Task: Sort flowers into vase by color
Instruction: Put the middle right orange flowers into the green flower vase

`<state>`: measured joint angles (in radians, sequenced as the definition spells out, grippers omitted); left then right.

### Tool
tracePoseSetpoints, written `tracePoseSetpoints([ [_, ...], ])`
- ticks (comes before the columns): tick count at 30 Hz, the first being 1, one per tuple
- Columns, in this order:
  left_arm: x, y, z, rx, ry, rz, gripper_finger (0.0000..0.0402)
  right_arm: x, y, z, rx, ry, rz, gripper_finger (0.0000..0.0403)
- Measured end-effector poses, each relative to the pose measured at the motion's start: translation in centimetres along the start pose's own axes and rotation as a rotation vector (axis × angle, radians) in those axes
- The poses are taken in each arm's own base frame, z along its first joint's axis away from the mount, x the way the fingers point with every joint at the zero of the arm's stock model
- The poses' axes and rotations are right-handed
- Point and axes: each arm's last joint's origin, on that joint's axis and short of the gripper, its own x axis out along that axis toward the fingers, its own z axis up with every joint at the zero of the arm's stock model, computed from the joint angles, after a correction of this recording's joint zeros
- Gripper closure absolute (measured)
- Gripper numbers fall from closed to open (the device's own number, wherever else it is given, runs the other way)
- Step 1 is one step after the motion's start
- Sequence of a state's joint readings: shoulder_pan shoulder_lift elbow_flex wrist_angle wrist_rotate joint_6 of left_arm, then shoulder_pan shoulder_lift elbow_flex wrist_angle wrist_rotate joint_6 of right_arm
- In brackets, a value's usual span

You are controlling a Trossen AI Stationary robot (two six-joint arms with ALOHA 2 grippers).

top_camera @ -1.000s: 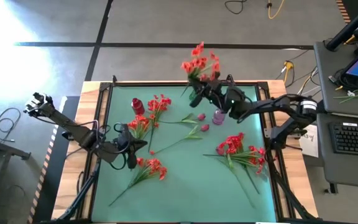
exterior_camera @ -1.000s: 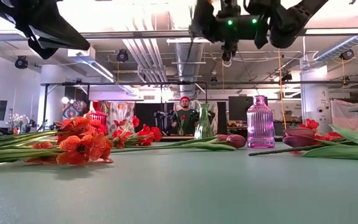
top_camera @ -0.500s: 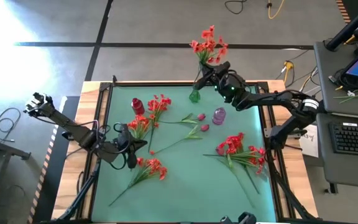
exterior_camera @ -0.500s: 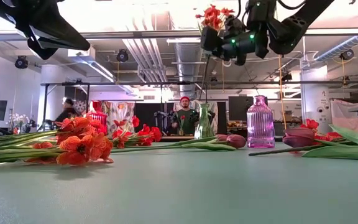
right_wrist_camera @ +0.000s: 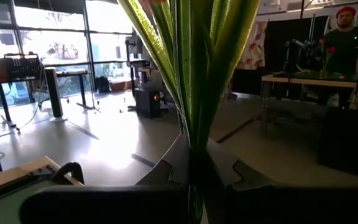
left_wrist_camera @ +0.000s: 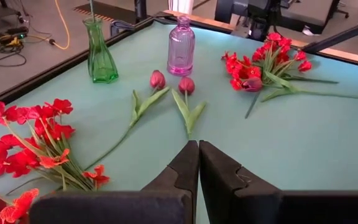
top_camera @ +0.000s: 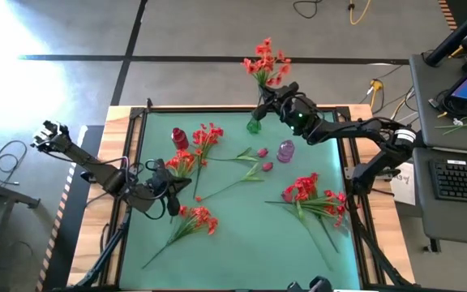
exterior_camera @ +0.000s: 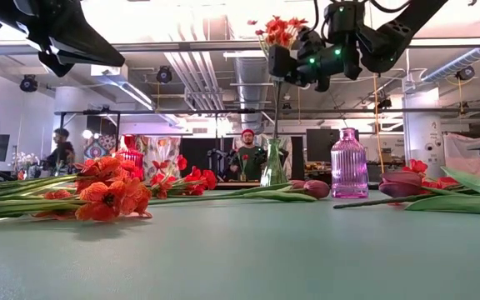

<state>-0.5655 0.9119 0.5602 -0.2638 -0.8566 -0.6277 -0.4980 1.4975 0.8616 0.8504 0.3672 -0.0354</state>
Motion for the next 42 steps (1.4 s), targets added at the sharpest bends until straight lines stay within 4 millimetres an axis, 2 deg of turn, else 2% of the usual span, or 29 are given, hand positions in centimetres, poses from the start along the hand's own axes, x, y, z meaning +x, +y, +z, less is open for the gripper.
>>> tracePoseSetpoints([
  [4, 0.0, 0.0, 0.0, 0.000, 0.000, 0.000, 0.0402, 0.0, 0.0, 0.0, -0.002, 0.003, 0.002, 0.0378],
  [12, 0.0, 0.0, 0.0, -0.001, 0.000, 0.001, 0.0402, 0.0, 0.0, -0.2, 0.009, 0.022, 0.004, 0.0316],
  [29, 0.0, 0.0, 0.0, -0.018, 0.000, -0.001, 0.0402, -0.5, 0.0, -2.2, -0.030, 0.250, 0.012, 0.0227],
  [36, 0.0, -0.1, 0.0, -0.129, 0.013, -0.016, 0.0402, -1.8, 0.5, -1.3, -0.008, 0.320, 0.037, 0.0184],
  [42, 0.0, -0.1, -0.5, -0.286, 0.119, -0.074, 0.0402, -3.8, 1.0, 0.3, 0.012, 0.382, 0.068, 0.0160],
])
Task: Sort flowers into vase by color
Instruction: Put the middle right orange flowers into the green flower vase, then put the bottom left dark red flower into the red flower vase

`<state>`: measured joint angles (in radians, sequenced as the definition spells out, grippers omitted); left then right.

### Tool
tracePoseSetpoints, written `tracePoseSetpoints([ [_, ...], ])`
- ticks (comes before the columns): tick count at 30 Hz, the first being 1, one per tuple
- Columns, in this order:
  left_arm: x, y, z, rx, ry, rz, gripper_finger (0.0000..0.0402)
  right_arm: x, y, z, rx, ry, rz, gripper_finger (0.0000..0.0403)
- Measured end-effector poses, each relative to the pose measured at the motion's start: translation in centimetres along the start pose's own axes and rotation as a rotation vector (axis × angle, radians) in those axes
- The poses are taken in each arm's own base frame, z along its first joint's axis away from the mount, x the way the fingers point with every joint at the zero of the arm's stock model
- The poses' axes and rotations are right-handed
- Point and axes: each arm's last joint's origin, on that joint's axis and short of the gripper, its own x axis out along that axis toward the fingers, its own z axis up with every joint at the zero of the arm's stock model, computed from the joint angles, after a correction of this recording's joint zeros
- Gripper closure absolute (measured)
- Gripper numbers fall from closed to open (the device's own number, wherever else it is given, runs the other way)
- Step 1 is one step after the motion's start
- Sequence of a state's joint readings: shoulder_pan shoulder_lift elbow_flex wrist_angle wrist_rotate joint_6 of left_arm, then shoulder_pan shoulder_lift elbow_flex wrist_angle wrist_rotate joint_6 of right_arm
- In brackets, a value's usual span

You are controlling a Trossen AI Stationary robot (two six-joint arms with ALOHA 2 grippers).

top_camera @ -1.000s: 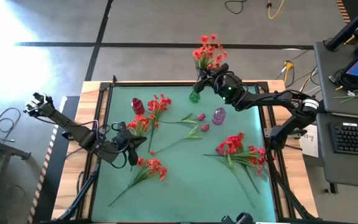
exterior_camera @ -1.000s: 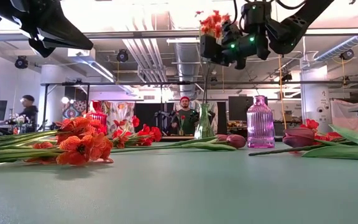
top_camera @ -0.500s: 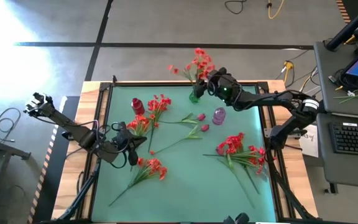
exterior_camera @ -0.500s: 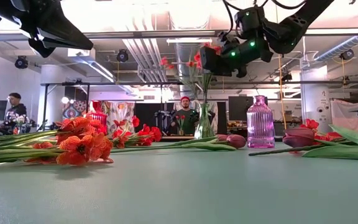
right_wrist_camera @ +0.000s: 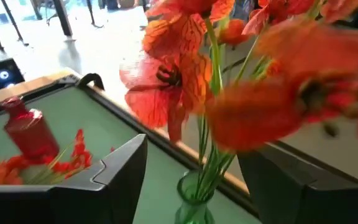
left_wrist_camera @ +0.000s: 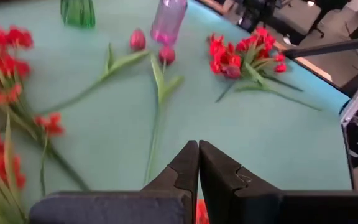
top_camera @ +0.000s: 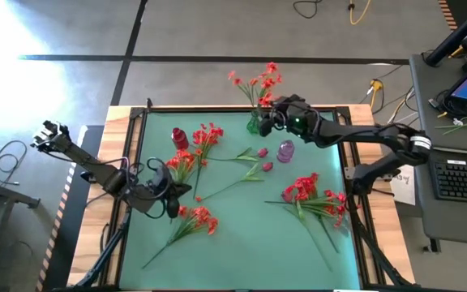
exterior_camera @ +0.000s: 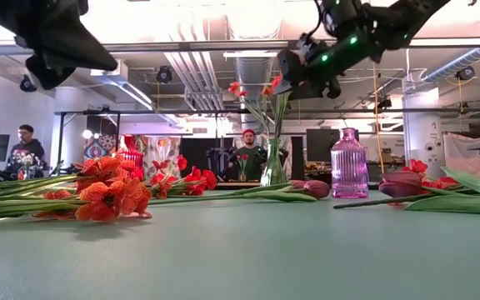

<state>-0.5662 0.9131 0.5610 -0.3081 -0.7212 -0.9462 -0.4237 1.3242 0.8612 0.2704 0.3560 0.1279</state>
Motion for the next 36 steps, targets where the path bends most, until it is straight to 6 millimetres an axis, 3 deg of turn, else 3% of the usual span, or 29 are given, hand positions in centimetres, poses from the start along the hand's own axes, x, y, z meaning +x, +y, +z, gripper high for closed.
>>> tracePoseSetpoints([
  [7, 0.0, 0.8, -0.6, -0.078, 0.072, 0.056, 0.0402, -2.6, 0.5, 0.3, 0.039, 0.082, 0.029, 0.0145],
  [12, 0.0, 0.3, -0.5, -0.047, 0.083, -0.002, 0.0399, -3.9, 1.8, -0.1, 0.034, 0.138, 0.076, 0.0146],
  [20, 0.5, -1.0, -0.2, 0.043, 0.069, -0.114, 0.0350, -5.4, 4.2, -0.8, 0.027, 0.184, 0.164, 0.0160],
  [29, 4.6, -2.0, 0.9, 0.309, -0.074, -0.112, 0.0286, -7.2, 6.8, -1.7, -0.019, 0.256, 0.361, 0.0156],
  [36, 8.9, -0.7, 1.1, 0.426, -0.062, -0.051, 0.0258, -8.9, 8.2, -2.6, -0.051, 0.326, 0.434, 0.0163],
])
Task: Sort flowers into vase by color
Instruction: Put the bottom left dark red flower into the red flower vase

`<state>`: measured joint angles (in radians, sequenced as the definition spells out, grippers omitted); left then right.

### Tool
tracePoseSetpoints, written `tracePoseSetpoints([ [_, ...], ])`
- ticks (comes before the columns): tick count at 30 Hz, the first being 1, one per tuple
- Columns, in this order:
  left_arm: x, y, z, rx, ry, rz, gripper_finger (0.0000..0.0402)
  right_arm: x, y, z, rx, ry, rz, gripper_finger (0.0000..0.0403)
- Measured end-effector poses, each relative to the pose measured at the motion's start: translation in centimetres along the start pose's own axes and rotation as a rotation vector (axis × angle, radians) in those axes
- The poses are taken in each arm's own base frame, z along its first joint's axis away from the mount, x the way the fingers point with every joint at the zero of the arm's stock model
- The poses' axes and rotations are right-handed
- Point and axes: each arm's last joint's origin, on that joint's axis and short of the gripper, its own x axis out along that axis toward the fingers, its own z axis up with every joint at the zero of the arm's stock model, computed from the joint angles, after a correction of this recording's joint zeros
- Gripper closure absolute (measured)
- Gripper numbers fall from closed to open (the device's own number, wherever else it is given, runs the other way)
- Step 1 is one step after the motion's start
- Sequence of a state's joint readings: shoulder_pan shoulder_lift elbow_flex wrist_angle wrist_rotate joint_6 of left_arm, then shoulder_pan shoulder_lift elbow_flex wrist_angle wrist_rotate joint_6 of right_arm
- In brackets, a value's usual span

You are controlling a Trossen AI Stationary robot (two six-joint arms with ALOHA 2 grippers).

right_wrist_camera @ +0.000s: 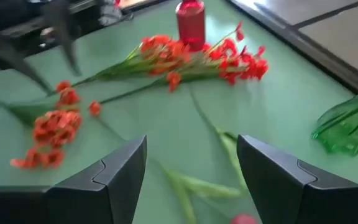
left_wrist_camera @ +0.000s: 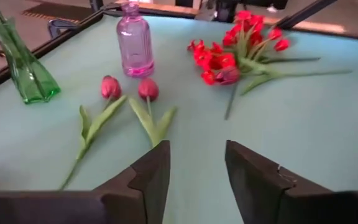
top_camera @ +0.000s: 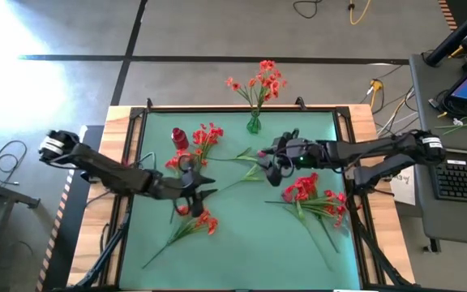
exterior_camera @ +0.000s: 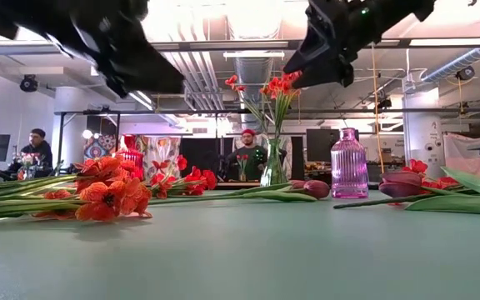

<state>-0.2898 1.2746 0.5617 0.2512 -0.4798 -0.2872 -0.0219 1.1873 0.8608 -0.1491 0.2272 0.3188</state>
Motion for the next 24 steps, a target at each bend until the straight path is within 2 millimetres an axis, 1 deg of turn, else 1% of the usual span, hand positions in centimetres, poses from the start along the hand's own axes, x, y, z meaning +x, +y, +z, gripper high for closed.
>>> tracePoseSetpoints([
  [4, 2.3, 0.7, -0.5, 0.048, -0.001, -0.017, 0.0255, -0.4, 0.4, -0.7, -0.004, 0.057, 0.004, 0.0162],
  [8, 4.5, 1.3, -1.1, 0.091, -0.023, -0.026, 0.0254, -0.7, 0.4, -0.9, -0.006, 0.080, 0.000, 0.0158],
  [12, 6.9, 1.8, -1.7, 0.103, 0.029, 0.011, 0.0254, -0.8, 0.4, -0.9, -0.007, 0.086, -0.003, 0.0156],
  [17, 9.9, 1.7, -2.8, 0.148, 0.103, -0.001, 0.0256, -0.8, 0.4, -1.0, -0.008, 0.091, -0.005, 0.0158],
  [24, 13.2, 2.0, -4.2, 0.151, 0.175, 0.014, 0.0256, -0.8, 0.3, -1.2, -0.013, 0.108, -0.011, 0.0154],
])
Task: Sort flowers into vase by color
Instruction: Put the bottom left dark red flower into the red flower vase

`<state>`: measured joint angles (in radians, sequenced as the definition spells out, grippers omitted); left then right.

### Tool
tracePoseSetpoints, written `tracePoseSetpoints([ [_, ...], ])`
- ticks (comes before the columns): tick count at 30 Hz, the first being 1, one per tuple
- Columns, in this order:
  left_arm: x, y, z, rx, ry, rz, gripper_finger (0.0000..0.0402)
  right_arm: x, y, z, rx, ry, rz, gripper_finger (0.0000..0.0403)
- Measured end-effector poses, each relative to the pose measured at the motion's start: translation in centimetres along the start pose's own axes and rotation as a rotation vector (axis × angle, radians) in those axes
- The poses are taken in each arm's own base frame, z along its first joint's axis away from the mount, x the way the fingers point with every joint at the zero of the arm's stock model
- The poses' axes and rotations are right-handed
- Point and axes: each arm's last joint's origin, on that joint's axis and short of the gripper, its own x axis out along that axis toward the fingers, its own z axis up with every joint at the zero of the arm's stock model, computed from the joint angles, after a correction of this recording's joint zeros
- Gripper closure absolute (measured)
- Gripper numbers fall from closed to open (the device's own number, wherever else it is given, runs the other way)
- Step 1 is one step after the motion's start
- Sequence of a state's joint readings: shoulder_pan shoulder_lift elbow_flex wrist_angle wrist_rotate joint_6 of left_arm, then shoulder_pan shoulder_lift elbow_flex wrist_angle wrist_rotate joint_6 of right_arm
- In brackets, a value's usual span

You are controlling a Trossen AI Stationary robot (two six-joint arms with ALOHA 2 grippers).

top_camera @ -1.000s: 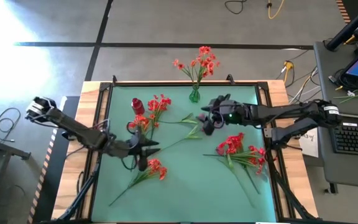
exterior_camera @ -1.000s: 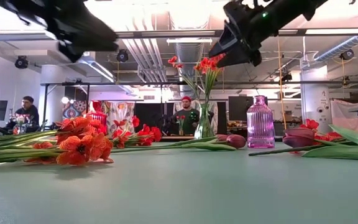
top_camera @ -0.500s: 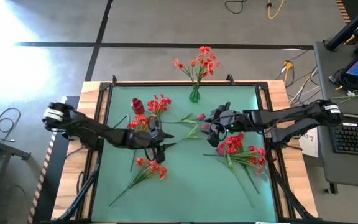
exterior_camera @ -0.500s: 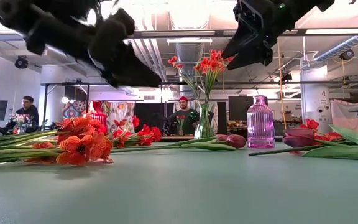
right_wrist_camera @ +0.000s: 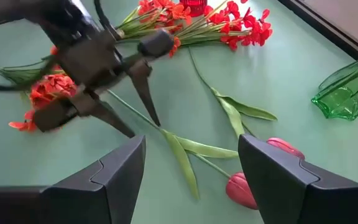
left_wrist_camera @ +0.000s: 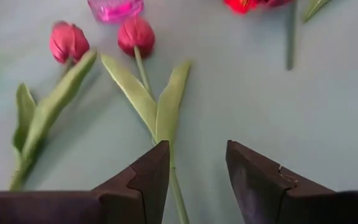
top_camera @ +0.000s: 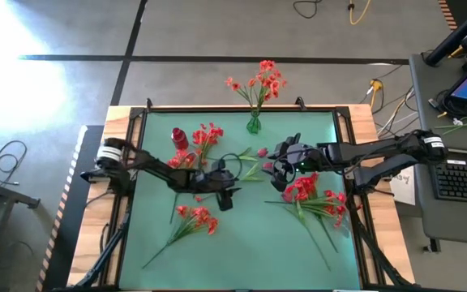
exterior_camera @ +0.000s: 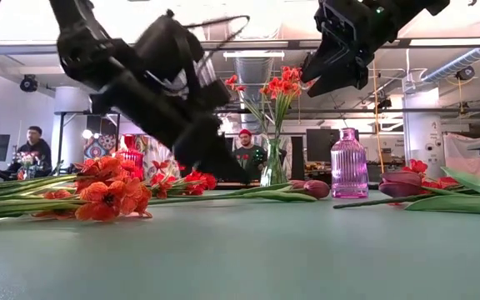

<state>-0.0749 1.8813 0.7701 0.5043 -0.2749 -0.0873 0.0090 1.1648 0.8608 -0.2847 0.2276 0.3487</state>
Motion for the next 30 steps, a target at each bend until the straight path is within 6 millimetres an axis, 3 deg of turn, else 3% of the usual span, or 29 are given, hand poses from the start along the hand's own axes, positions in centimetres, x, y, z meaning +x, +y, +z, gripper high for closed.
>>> tracePoseSetpoints([
  [9, 2.9, 1.4, -0.3, -0.078, 0.072, 0.054, 0.0262, 0.0, 0.0, 0.0, 0.018, 0.004, -0.002, 0.0154],
  [14, 3.1, 1.5, -0.2, -0.079, 0.095, 0.058, 0.0308, 0.0, 0.0, 0.0, 0.018, 0.005, -0.002, 0.0154],
  [19, 2.8, 1.6, -0.2, -0.101, 0.099, 0.069, 0.0392, 0.0, 0.0, -0.1, 0.016, 0.007, -0.003, 0.0154],
  [25, 2.1, 1.8, 0.1, -0.111, 0.101, 0.095, 0.0400, 0.0, -0.1, -0.3, -0.001, 0.029, -0.011, 0.0157],
  [30, -0.9, 2.1, 1.6, -0.126, 0.027, 0.081, 0.0401, -0.6, -0.3, -0.4, -0.005, 0.046, -0.017, 0.0165],
])
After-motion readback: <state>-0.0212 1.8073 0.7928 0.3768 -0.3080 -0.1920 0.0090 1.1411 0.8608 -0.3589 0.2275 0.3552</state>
